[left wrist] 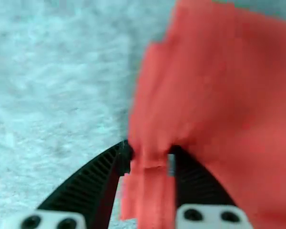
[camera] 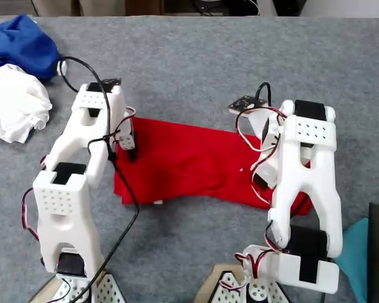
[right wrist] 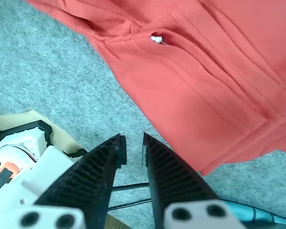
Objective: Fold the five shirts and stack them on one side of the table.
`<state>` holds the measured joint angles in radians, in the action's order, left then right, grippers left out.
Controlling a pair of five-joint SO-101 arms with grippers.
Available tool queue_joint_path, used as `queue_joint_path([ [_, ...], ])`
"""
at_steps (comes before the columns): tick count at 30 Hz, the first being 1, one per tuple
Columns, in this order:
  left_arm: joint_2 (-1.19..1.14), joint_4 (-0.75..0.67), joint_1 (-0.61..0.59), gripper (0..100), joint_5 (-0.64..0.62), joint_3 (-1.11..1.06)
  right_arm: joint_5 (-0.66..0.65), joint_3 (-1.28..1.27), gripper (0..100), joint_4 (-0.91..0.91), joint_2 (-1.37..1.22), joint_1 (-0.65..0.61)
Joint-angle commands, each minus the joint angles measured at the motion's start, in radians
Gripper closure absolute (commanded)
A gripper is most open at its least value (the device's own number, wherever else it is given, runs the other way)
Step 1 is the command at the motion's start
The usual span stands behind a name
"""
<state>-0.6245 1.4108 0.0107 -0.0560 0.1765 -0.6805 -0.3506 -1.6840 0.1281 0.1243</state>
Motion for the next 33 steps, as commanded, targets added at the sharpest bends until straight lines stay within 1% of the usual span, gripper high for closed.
queue_joint_path([
  [1, -0.019, -0.014, -0.020, 98, -0.008, 0.025, 0.002, 0.045, 91.5, -0.011, -0.002, -0.008],
  [5, -0.019, -0.020, -0.081, 98, -0.008, 0.040, 0.002, 0.045, 91.5, -0.009, -0.002, -0.008],
  [14, -0.019, -0.014, -0.334, 98, 0.000, 0.210, 0.000, 0.045, 91.5, -0.005, -0.002, -0.008],
  [20, -0.019, 0.015, -0.443, 98, 0.126, 0.324, 0.000, 0.045, 91.5, -0.005, -0.002, -0.008],
  [26, -0.019, 0.040, -0.448, 98, 0.166, 0.371, 0.000, 0.045, 91.5, -0.005, -0.002, -0.010],
  [29, -0.019, 0.098, -0.396, 98, 0.166, 0.388, 0.000, 0.045, 91.5, -0.005, -0.002, -0.010],
  [33, -0.019, 0.140, -0.278, 98, 0.164, 0.377, 0.000, 0.045, 91.5, -0.005, -0.002, -0.010],
])
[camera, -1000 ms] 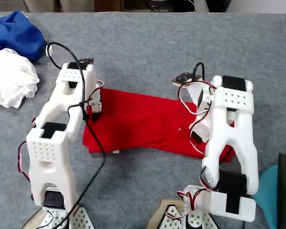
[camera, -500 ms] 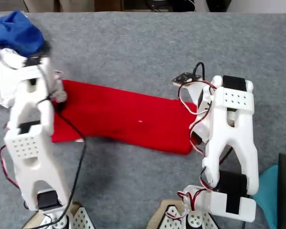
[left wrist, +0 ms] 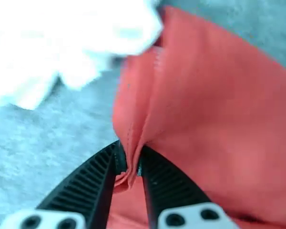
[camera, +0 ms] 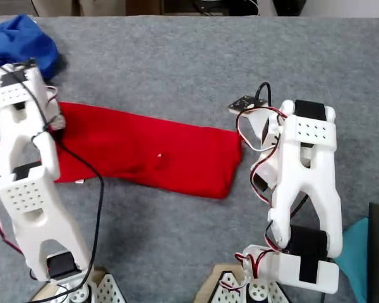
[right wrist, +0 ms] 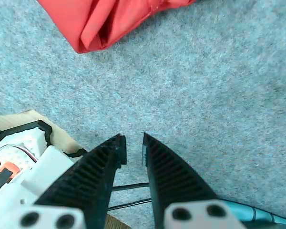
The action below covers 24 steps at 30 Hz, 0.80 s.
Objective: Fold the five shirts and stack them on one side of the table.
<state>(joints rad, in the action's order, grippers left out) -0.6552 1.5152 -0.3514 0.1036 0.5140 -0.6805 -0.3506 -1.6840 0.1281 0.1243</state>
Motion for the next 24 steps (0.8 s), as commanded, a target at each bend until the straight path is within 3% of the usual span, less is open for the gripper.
queue_joint_path([
  [1, 0.012, 0.049, 0.117, 98, 0.003, 0.040, 0.000, 0.045, 91.5, -0.005, -0.002, -0.010],
  [10, 0.019, 0.143, 0.394, 98, -0.066, 0.098, 0.035, 0.005, 91.5, 0.018, -0.002, 0.019],
  [17, 0.013, 0.206, 0.600, 98, -0.147, 0.238, 0.029, 0.007, 91.5, 0.009, -0.002, 0.260],
  [24, 0.013, 0.212, 0.790, 98, -0.199, 0.295, -0.057, 0.002, 91.5, -0.025, -0.001, 0.476],
])
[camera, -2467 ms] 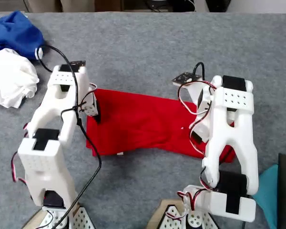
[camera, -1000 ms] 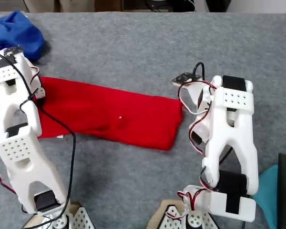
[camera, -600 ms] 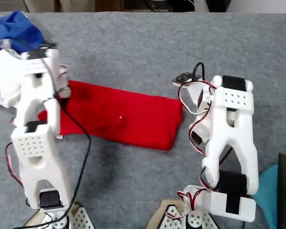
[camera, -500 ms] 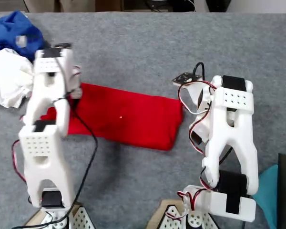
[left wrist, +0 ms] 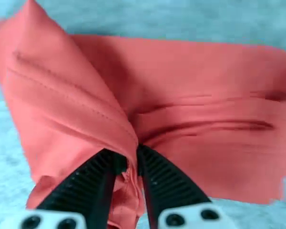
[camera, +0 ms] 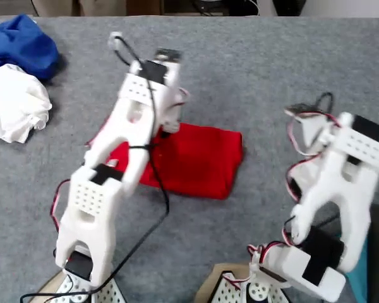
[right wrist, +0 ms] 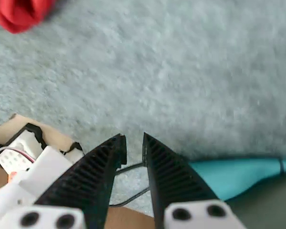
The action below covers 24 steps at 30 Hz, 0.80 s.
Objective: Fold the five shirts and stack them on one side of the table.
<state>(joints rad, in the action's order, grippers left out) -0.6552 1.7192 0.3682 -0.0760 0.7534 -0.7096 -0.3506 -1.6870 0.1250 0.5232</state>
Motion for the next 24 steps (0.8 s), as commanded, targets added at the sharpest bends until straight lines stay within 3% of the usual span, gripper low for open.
queue_joint_path([
  [1, 0.012, 0.008, 0.092, 98, -0.031, 0.063, -0.034, 0.001, 91.5, -0.025, 0.002, 0.101],
  [9, 0.012, 0.003, 0.218, 98, -0.081, 0.135, -0.048, 0.001, 91.5, -0.025, 0.002, 0.246],
  [24, -0.090, -0.071, 0.281, 98, -0.137, 0.161, -0.074, 0.001, 91.5, -0.037, 0.002, 0.245],
])
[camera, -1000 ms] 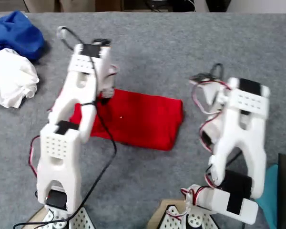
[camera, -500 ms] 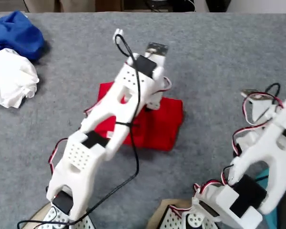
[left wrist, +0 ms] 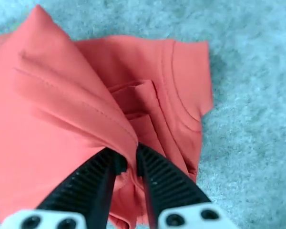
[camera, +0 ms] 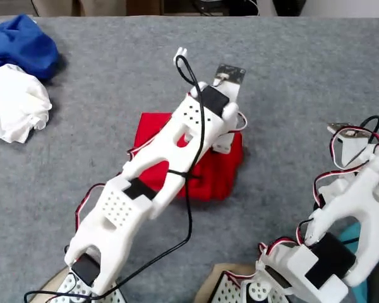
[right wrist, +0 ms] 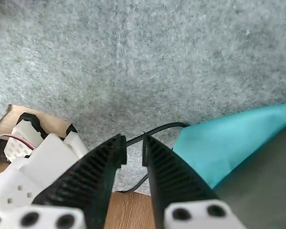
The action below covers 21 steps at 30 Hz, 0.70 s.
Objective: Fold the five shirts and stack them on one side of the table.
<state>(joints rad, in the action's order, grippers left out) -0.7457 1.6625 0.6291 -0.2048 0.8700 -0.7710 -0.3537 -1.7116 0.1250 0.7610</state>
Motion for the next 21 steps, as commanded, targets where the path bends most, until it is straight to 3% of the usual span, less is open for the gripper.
queue_joint_path([
  [1, -0.002, -0.014, 0.021, 98, -0.008, 0.044, -0.012, 0.004, 91.5, -0.011, 0.002, 0.007],
  [17, -0.018, -0.038, 0.074, 98, -0.005, 0.141, -0.012, 0.005, 94.1, -0.008, 0.002, 0.007],
  [21, -0.018, -0.021, 0.072, 87, -0.009, 0.143, -0.011, 0.005, 94.1, -0.008, 0.002, 0.007],
])
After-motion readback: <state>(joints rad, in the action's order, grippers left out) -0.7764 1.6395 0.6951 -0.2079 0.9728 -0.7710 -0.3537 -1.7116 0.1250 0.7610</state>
